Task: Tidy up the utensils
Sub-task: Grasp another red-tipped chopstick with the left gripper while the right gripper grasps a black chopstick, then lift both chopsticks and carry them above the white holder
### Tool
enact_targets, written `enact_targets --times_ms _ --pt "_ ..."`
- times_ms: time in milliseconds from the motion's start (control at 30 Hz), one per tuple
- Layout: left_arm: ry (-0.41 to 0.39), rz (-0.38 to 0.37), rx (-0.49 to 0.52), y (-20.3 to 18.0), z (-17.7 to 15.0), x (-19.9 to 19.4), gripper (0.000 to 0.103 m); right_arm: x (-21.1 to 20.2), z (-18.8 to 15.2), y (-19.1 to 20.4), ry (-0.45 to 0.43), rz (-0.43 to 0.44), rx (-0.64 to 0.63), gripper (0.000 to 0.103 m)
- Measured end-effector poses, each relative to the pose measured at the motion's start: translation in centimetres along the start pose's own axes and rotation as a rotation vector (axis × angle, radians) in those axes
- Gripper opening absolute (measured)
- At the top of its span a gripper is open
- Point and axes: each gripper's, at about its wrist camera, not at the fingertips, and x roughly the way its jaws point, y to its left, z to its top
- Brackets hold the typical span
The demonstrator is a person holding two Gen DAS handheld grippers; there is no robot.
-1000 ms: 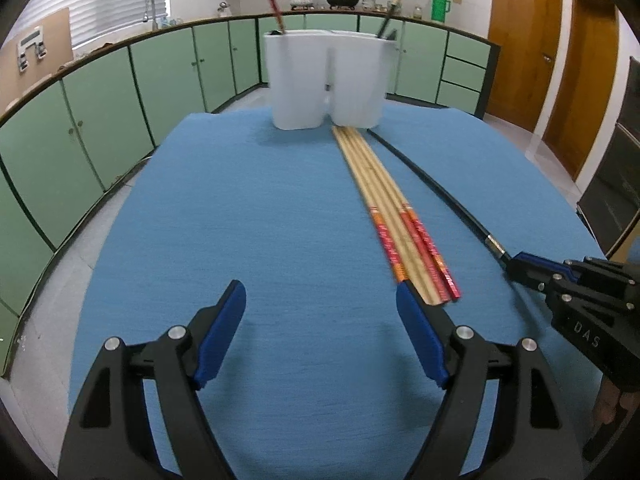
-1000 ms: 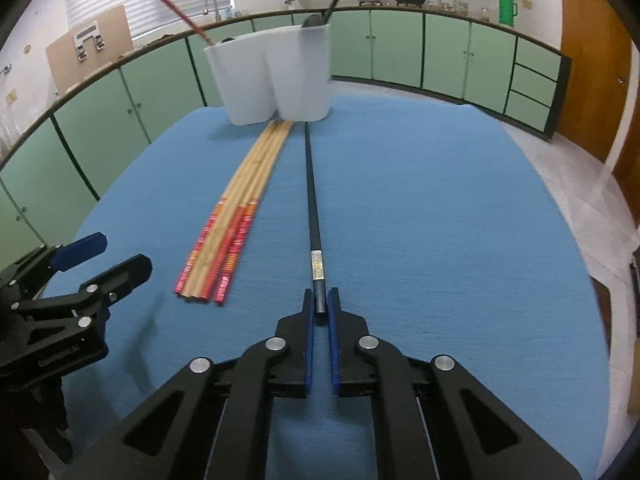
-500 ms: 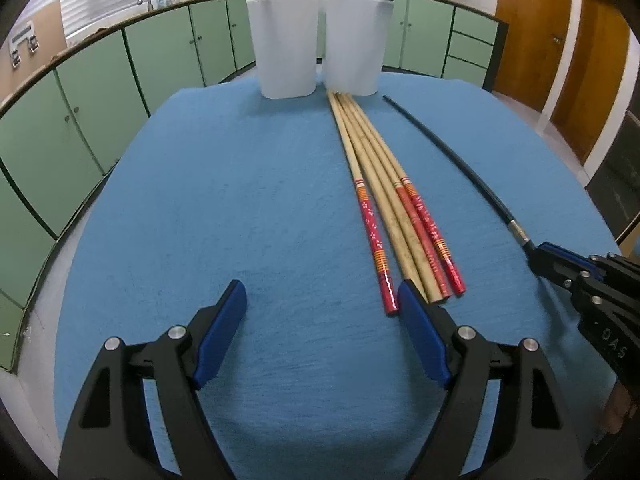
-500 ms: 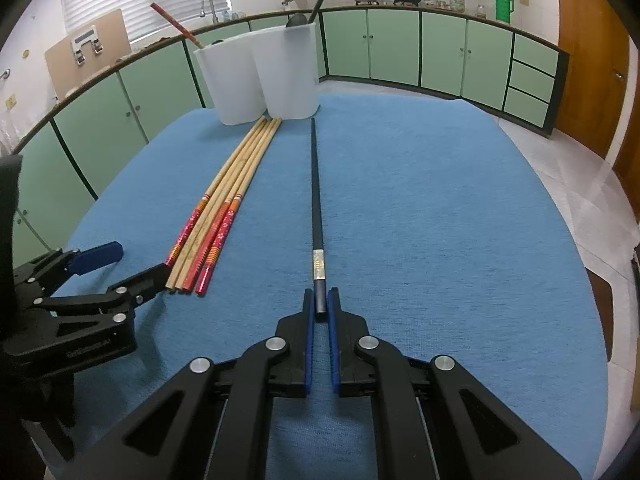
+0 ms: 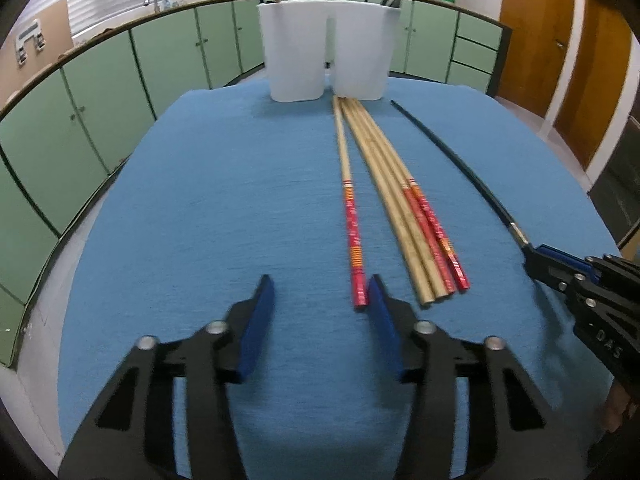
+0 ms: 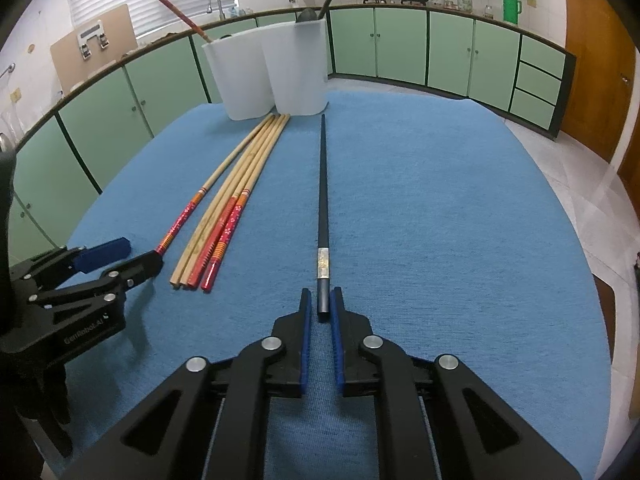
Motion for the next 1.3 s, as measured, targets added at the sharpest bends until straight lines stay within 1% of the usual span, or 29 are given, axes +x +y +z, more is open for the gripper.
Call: enact_targets --times_ms 33,67,133,167,200,300,400,567,700,967,1100,1200,1300 --pt "-0.002 -0.009 0.009 -0.2 -0.1 0.0 0.031 0.0 0.0 0.1 0.000 -0.005 -0.004 0.010" --pt "-0.003 -0.015 0.016 -0.3 -0.1 -0.1 0.026 0.0 0.0 0.2 -0.001 -0.007 -0.007 0.009" --pt "-0.005 -0.028 0.031 -0.7 -0.1 -0.1 0.010 0.0 0.0 0.3 -0.001 -0.005 -0.012 0.007" --pt "-0.005 -0.033 0.033 -0.7 -0.1 -0.1 0.007 0.0 0.0 0.3 0.000 -0.005 -0.012 0.007" --pt "-0.004 -0.036 0.033 -0.7 -0.1 -0.1 0.006 0.0 0.1 0.3 0.000 -0.004 -0.012 0.007" --pt "-0.002 -0.050 0.016 -0.3 -0.1 -0.2 0.005 -0.4 0.1 0.4 -0.003 -0.003 -0.022 0.007" --pt "-0.014 -0.051 0.001 0.2 -0.1 -1.0 0.005 -1.6 0.5 0.6 -0.027 0.004 -0.037 0.007" --pt "-0.086 -0.041 0.027 0.2 0.6 -4.2 0.005 -3.7 1.4 0.8 -0.069 0.001 -0.063 0.007" --pt "-0.162 -0.045 0.031 0.4 1.5 -7.6 0.005 -5.7 2.4 0.8 -0.108 0.007 -0.063 0.007" --pt "-0.309 -0.064 0.041 0.2 4.4 -13.0 0.005 -10.2 5.8 0.6 -0.203 0.025 -0.065 0.006" --pt "-0.376 -0.087 0.051 -0.2 6.5 -15.4 0.005 -12.3 7.9 0.8 -0.240 0.050 -0.071 0.006" --pt "-0.406 -0.098 0.066 -0.6 7.8 -16.3 0.005 -13.6 9.9 0.7 -0.256 0.090 -0.077 0.006" --pt "-0.418 -0.113 0.083 -1.0 8.9 -16.8 0.005 -14.4 11.7 1.2 -0.255 0.118 -0.110 0.006"
